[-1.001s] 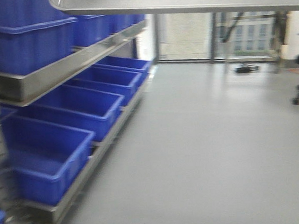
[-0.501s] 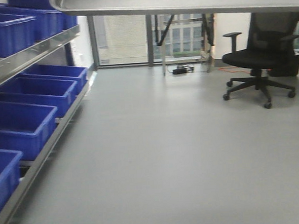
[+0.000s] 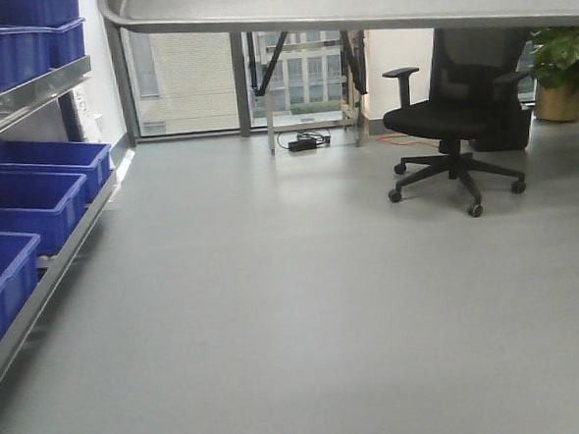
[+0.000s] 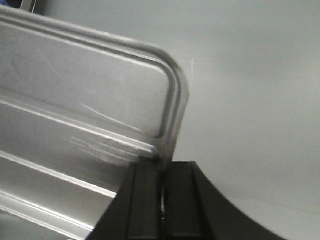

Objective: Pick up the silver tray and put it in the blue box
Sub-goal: 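Hold the silver tray with both grippers while the base drives to the blue bin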

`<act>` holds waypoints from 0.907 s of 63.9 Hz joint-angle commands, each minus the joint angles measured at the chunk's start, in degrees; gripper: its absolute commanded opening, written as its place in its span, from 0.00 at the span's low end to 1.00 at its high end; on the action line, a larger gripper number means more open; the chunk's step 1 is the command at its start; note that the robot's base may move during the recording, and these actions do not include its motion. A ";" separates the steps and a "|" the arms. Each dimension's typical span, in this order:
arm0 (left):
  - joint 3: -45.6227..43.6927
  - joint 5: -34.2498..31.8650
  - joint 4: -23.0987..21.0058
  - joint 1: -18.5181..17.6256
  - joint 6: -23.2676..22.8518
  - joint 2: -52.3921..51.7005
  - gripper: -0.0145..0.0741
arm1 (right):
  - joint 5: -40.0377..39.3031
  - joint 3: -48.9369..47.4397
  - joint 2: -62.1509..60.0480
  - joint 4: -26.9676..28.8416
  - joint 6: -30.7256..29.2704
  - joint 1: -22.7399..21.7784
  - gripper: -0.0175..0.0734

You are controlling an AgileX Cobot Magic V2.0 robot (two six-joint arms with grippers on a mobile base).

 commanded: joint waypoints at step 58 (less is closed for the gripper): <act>-1.17 4.06 0.13 -0.40 2.20 -1.72 0.05 | -4.74 -2.29 -1.31 -2.24 -1.44 -0.05 0.26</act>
